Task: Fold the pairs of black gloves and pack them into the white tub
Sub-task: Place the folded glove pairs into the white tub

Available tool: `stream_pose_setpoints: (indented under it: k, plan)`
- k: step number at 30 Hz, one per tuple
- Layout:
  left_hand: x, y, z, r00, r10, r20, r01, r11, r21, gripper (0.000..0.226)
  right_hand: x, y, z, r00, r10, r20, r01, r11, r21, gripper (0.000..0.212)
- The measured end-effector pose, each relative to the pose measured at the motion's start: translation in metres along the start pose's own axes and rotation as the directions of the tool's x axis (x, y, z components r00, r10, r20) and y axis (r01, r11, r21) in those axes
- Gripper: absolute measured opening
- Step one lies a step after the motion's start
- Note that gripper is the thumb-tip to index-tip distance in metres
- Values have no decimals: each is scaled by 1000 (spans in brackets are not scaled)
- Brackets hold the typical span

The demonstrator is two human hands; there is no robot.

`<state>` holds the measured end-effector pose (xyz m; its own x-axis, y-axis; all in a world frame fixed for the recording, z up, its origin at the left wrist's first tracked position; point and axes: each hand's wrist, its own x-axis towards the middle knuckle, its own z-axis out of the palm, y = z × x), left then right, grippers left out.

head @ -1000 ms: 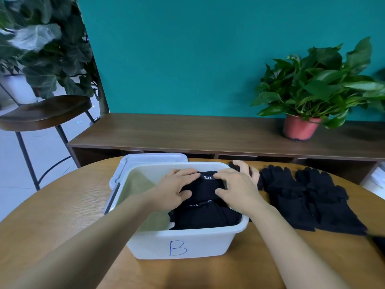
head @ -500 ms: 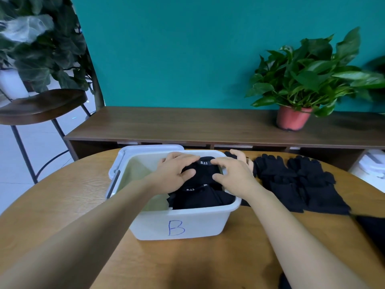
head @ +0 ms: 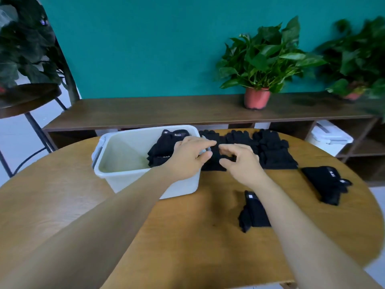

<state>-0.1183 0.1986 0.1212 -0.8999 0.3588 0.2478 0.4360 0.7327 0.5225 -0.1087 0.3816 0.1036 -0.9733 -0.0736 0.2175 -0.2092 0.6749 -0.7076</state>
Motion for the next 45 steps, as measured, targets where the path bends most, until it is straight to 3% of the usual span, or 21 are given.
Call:
stream_pose_setpoints:
  k: [6,13,17,29,36,38,41,45]
  plan:
    - [-11,47,67,987,160,17,-159,986,-47,33,-55,65,-24,984,154,-85,-157,987,-33,41]
    - [-23,53,148,961,-100,257,142,979,-148,39,-97,119,-22,940,336,-68,-337,942,-5,40]
    - [-28,52,168,951,-176,256,213,969,-126,45,-107,123,-6,940,340,-35,-342,934,-107,44]
    - [-75,8,129,937,-284,206,316,937,-146,53,-125,76,59,961,271,-48,-275,951,-140,48]
    - [-111,-18,104,908,-393,144,410,904,-120,54,-133,42,81,978,210,14,-210,978,-1,55]
    - [-117,-22,102,908,-393,148,411,903,-121,54,-134,39,76,970,242,-25,-241,970,38,59]
    - [-120,-20,100,900,-408,155,427,895,-126,64,-130,38,65,929,361,-85,-368,924,-99,63]
    - [-118,-18,105,904,-400,150,416,904,-101,65,-120,35,61,905,424,35,-412,894,-178,53]
